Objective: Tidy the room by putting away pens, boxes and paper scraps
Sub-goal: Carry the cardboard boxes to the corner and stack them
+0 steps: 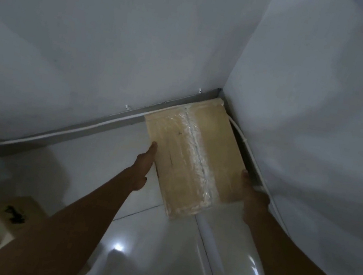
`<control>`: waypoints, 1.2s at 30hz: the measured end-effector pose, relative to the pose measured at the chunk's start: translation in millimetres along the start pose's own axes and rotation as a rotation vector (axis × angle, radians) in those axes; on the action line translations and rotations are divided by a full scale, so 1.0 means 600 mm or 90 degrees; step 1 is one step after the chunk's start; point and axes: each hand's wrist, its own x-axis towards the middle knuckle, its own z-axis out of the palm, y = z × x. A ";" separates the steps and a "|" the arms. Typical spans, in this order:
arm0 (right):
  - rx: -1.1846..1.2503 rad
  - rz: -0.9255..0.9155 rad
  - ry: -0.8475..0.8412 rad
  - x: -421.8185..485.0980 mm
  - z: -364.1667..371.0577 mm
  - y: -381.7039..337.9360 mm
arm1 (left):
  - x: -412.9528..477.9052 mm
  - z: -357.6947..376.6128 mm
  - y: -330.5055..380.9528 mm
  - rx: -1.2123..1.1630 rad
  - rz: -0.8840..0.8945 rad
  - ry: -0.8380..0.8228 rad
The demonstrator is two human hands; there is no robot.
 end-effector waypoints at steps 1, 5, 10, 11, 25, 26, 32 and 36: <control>-0.010 0.003 0.001 -0.014 -0.008 -0.004 | -0.013 -0.005 0.001 0.011 0.004 0.004; -0.059 0.026 -0.012 -0.083 -0.034 -0.010 | -0.080 -0.030 -0.009 0.068 0.013 0.029; -0.136 0.009 -0.043 -0.178 -0.078 -0.014 | -0.195 -0.057 -0.021 0.139 0.025 0.023; -0.152 0.000 -0.053 -0.201 -0.087 -0.015 | -0.220 -0.063 -0.023 0.141 0.026 0.020; -0.214 -0.005 -0.166 -0.522 -0.236 -0.044 | -0.604 -0.150 -0.056 0.161 -0.016 0.017; -0.225 -0.022 -0.173 -0.545 -0.243 -0.054 | -0.626 -0.157 -0.051 0.170 -0.011 0.022; -0.399 -0.272 -0.231 -0.672 -0.287 -0.090 | -0.713 -0.193 -0.032 0.182 0.035 0.080; -0.507 -0.391 -0.274 -0.736 -0.315 -0.104 | -0.766 -0.218 -0.019 0.238 0.117 0.097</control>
